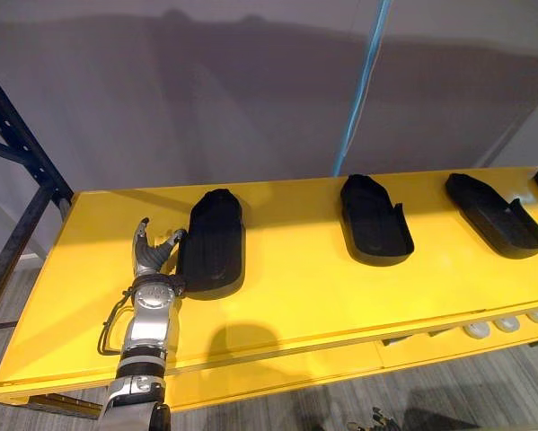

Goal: Walk over and take plastic housings, then place them on the shelf

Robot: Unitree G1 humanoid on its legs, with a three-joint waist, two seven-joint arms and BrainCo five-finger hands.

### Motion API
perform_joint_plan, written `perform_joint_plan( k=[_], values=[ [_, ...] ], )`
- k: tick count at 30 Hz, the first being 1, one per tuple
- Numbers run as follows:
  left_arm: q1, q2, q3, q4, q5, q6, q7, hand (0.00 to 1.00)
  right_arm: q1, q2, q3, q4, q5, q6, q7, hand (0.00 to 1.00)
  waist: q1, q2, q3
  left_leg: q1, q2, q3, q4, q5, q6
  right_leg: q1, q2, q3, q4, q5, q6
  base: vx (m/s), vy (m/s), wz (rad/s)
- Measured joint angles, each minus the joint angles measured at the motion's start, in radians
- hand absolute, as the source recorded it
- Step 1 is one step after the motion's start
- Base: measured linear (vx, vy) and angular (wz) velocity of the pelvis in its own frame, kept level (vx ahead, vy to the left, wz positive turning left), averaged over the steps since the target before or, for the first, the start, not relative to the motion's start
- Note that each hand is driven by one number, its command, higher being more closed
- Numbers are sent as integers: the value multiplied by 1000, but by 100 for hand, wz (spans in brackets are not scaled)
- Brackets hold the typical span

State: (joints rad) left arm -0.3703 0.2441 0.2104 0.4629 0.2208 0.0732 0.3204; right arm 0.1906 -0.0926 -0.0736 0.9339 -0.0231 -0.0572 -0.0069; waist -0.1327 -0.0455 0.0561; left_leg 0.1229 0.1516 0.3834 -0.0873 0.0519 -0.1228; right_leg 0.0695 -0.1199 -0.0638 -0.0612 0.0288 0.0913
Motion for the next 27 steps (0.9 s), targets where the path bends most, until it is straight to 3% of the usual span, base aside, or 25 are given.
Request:
perform_joint_plan(
  k=[7, 14, 19, 21, 22, 27],
  values=[
    [88, -25, 0, -218, -5, -26, 30, 0, 1, -2, 0, 0, 0, 0, -1, 0, 5, 4, 2, 0, 0, -2, 0, 0, 0, 0, 0, -2, 1, 0, 0, 0, 0, 0],
    [189, -57, -2, -542, -25, -132, 44, 0, 1, -11, -2, 5, 0, -2, 0, 0, 14, 16, 7, -1, 0, -4, 0, 1, 1, 4, 0, 1, 6, 0, 0, 0, 0, 0],
    [294, -94, -48, -723, -104, -217, -1, 0, 4, -25, -4, 47, 0, -4, -1, 0, 39, 30, 6, -1, 0, -7, 0, 2, 1, 1, -1, 2, 20, -5, 4, 0, 0, 1],
    [332, -106, -69, -770, -129, -231, -16, 0, 3, -27, -4, 49, 0, -4, 0, 0, 40, 33, 4, -1, 0, -10, 0, 2, 3, 2, -1, 3, 22, -6, 5, -31, -1, 5],
    [355, -114, -87, -795, -145, -244, -30, 100, 3, -27, -4, 51, 0, -4, 0, 0, 40, 33, 4, -1, 0, -13, -1, 3, 3, 0, -2, 3, 28, -9, 6, -52, -2, 5],
    [431, -117, -184, -868, -161, -269, -92, 100, 2, -28, -3, 59, 0, -6, 0, 0, 41, 34, 0, -1, -1, -23, -3, 3, 4, -3, -4, -1, 45, -22, 5, -34, -1, 5]
  ],
)
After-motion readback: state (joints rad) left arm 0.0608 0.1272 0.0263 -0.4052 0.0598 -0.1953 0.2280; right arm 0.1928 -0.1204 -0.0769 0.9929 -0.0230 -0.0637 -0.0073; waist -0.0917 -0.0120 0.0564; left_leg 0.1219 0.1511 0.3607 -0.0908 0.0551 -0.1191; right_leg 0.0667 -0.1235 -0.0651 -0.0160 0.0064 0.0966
